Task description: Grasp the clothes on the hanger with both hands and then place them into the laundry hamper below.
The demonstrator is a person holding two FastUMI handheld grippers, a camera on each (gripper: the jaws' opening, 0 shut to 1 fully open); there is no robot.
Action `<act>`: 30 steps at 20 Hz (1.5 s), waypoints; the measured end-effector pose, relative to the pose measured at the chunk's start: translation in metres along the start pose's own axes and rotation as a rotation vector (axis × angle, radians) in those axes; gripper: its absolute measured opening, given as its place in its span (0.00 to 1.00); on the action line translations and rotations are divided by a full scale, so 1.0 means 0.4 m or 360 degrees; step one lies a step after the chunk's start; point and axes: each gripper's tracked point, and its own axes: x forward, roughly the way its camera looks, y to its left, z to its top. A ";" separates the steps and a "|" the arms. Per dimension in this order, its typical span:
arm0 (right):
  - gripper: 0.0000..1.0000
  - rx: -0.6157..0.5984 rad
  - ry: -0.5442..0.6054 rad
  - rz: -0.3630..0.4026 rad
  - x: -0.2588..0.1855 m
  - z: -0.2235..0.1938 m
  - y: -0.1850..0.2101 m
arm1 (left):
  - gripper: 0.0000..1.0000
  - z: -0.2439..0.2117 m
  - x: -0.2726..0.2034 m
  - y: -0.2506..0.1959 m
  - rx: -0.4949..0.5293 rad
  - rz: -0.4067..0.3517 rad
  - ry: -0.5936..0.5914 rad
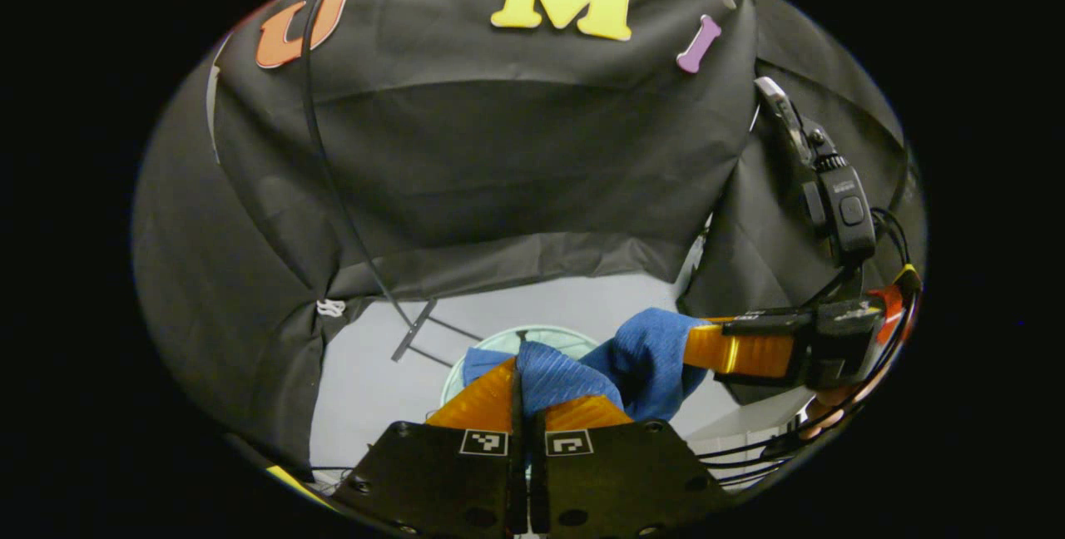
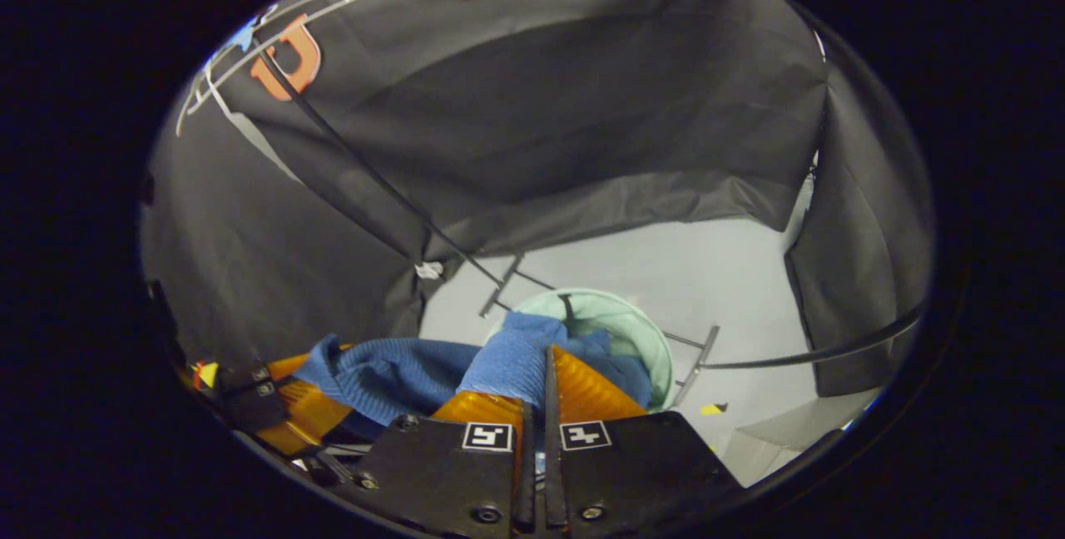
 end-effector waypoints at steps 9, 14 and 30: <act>0.64 -0.0109 0.0271 -0.0256 0.032 -0.096 -0.108 | 0.45 -0.212 0.057 -0.016 -0.0003 0.0009 0.0483; 0.73 -0.0186 0.0086 -0.0356 -0.065 -0.034 -0.142 | 1.00 -0.185 0.013 -0.051 0.0106 -0.0031 0.0422; 0.74 -0.0091 -0.0833 -0.0428 -0.620 0.052 -0.150 | 0.98 0.104 -0.421 -0.020 -0.0027 -0.0008 -0.0316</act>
